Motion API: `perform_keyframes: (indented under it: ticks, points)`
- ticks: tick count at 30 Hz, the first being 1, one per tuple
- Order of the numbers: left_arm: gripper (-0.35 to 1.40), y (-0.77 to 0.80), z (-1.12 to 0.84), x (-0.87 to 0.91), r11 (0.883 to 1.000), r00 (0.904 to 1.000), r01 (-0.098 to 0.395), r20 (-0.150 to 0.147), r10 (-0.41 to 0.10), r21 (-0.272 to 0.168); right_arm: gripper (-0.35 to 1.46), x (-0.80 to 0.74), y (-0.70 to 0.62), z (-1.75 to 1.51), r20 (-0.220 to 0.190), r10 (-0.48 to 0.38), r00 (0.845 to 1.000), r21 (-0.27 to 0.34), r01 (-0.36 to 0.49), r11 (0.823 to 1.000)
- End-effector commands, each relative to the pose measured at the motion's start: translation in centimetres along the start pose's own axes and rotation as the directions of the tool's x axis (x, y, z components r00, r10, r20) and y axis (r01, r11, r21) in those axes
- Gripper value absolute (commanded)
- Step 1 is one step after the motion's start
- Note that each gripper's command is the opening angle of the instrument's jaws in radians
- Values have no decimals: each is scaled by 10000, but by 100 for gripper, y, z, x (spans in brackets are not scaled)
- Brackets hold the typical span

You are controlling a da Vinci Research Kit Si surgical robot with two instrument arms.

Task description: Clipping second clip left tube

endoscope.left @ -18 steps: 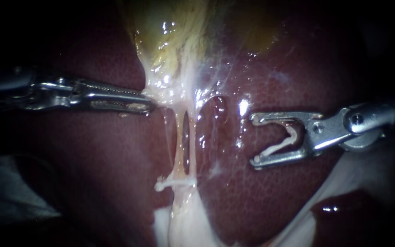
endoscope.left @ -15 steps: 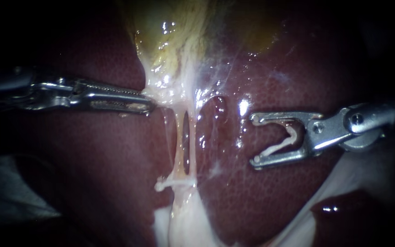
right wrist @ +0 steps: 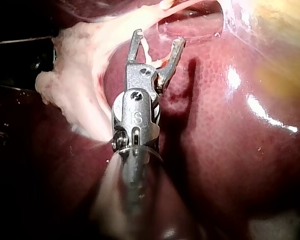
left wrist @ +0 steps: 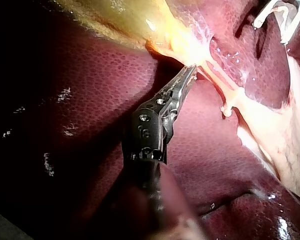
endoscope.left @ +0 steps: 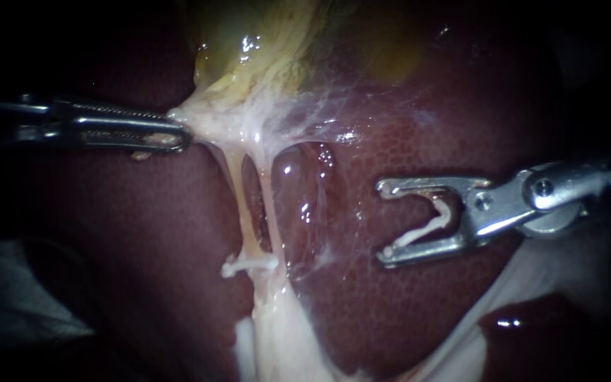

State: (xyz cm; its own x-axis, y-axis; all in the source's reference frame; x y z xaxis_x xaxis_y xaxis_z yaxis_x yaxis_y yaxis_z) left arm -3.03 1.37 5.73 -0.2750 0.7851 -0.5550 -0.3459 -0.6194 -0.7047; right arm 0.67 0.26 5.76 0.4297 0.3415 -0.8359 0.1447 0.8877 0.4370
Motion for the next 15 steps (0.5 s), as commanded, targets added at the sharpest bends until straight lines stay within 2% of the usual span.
perform_keyframes:
  ticks: [1, 5, 9, 15]
  points:
    - [-35, 0, 0, 0, 10000, 10000, -9, -10, 9, 17, 49, 1, -1, 7, -65, 235, 9997, 89, -235, 9997]
    - [-35, 1, 3, 0, 10000, 10000, -11, -15, 11, 33, 49, 7, -5, 39, -176, 1022, 9946, 464, -1013, 9938]
    - [-35, 2, 5, 0, 10000, 10000, -9, -28, 9, 79, 50, 10, -4, 71, -209, 1874, 9821, 641, -1857, 9805]
    - [-35, 4, 7, 0, 10000, 10000, -3, -28, 3, 76, 50, 5, 4, 103, -176, 2362, 9715, 756, -2342, 9692]
